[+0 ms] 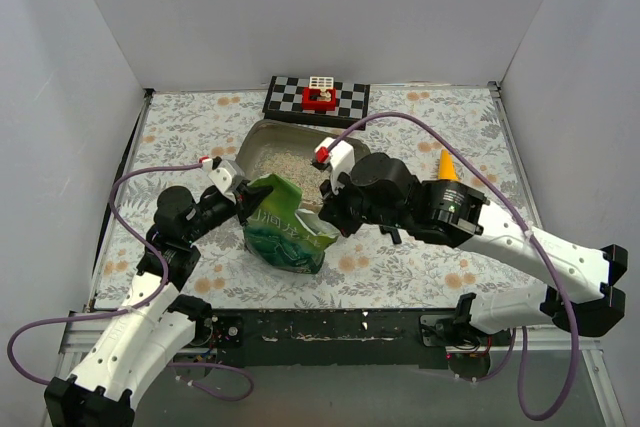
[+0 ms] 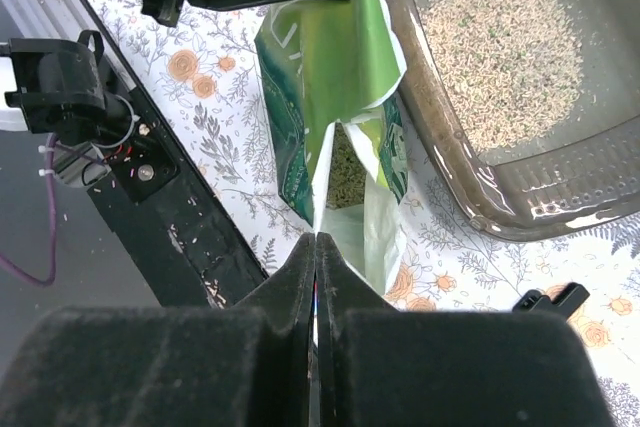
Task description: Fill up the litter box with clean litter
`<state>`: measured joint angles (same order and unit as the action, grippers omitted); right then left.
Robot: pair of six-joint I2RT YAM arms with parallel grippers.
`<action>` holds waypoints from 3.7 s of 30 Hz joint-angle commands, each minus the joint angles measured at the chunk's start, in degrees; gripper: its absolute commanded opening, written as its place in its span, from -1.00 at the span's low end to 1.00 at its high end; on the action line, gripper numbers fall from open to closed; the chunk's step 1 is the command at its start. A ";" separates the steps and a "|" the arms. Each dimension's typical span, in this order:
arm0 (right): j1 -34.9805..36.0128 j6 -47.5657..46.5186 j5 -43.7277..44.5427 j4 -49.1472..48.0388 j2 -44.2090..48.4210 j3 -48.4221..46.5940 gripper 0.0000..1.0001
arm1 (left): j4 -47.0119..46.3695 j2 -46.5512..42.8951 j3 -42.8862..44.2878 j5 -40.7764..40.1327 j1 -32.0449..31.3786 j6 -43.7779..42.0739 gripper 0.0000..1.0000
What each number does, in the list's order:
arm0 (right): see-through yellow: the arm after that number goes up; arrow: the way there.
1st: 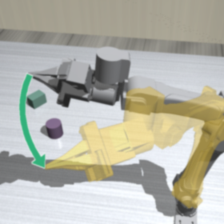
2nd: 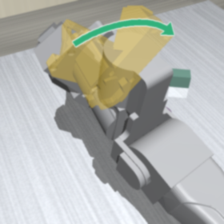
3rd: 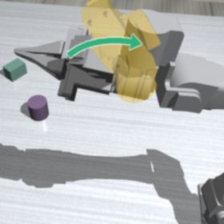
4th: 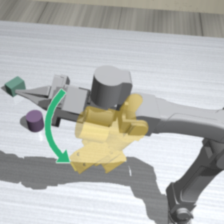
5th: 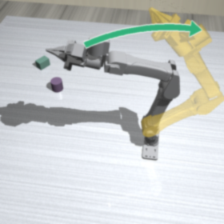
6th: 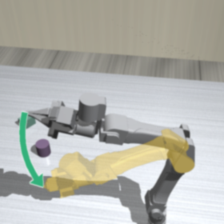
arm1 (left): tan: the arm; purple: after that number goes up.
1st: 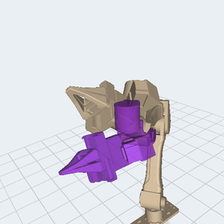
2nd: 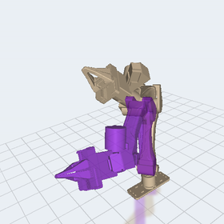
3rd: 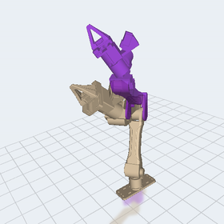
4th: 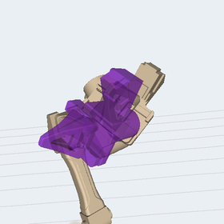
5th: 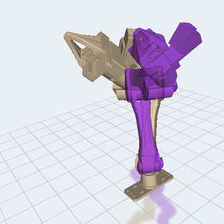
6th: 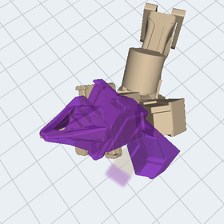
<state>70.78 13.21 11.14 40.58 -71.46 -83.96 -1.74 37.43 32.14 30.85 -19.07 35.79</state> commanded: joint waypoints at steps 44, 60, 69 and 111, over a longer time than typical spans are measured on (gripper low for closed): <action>-11.63 -2.66 -12.81 -8.24 -15.37 9.98 0.38 | 2.62 -1.49 3.28 0.35 -0.44 -0.37 -1.00; -12.59 -1.09 -0.78 11.25 -3.35 -4.98 0.39 | 2.09 0.28 3.19 0.79 -0.79 -0.02 -1.00; -33.75 2.08 2.14 14.72 7.82 8.09 0.68 | 0.42 0.36 2.66 0.44 -0.79 1.65 -0.87; -78.61 -7.59 -14.57 -16.94 -18.01 33.60 0.26 | 23.89 6.34 28.59 -6.94 -8.79 13.16 0.96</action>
<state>-7.55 5.74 -3.16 24.88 -87.99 -48.25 20.58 43.42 58.94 27.18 -27.09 49.32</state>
